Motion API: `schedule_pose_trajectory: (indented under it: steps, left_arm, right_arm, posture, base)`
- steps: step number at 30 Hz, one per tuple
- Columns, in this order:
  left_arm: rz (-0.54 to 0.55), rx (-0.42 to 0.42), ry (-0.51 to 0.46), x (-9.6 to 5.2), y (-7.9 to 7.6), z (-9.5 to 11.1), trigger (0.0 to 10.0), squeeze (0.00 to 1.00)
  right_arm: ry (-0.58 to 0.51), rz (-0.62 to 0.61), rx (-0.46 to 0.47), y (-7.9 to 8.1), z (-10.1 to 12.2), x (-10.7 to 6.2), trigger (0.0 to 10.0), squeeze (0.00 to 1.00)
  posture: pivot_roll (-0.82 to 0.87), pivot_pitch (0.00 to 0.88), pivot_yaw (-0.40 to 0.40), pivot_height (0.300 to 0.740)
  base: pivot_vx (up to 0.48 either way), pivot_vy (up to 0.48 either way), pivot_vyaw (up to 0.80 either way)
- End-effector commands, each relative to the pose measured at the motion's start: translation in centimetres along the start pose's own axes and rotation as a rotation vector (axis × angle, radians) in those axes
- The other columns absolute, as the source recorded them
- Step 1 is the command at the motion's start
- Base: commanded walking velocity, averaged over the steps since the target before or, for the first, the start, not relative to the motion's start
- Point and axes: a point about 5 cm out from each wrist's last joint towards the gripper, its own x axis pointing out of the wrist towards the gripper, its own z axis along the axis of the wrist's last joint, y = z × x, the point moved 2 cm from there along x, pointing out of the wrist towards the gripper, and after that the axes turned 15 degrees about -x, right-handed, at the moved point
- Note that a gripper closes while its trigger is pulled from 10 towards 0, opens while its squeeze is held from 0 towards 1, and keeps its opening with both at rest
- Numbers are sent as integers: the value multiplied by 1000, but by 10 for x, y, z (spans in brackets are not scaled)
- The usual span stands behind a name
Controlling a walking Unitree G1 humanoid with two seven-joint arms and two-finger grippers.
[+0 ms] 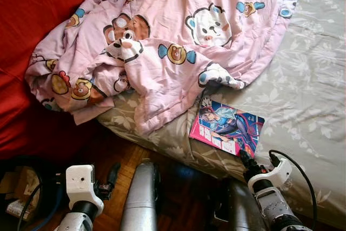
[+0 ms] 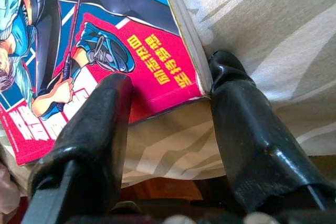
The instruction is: Clean up the room
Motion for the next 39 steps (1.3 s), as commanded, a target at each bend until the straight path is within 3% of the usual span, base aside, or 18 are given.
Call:
schedule_pose_trajectory:
  steps: [1,4,5,6,21,29,37,39]
  left_arm:
    - [43,14,50,-11,11,-8,10000,0]
    - [43,17,50,-13,11,-8,10000,0]
    - [43,18,50,-13,11,-7,10000,0]
    - [45,19,50,-13,11,-7,10000,0]
    - [24,59,47,4,9,-11,10000,0]
    - [24,71,22,29,13,-11,10000,0]
    - [23,69,-19,56,13,-6,10000,0]
    - [26,64,-28,60,13,-6,10000,0]
  right_arm:
    - [100,0,56,0,-30,-8,10000,0]
    - [93,-1,64,0,-30,-8,10000,0]
    - [84,3,68,0,-28,-7,6941,0]
    - [68,15,73,2,-25,-6,0,0]
    - [26,19,70,7,-12,1,0,0]
    - [-35,-10,90,10,-4,5,0,0]
    - [-147,-114,10,4,12,5,0,0]
    - [-193,-112,-65,3,18,2,0,0]
  posture:
    - [272,542,118,638]
    - [274,549,119,638]
    - [274,549,119,638]
    - [268,546,114,638]
    - [256,471,94,638]
    - [225,365,76,638]
    - [153,248,46,638]
    - [140,228,44,638]
  base:
    - [0,0,0]
    - [0,0,0]
    - [0,0,0]
    - [0,0,0]
    - [0,0,0]
    - [0,0,0]
    - [0,0,0]
    - [0,0,0]
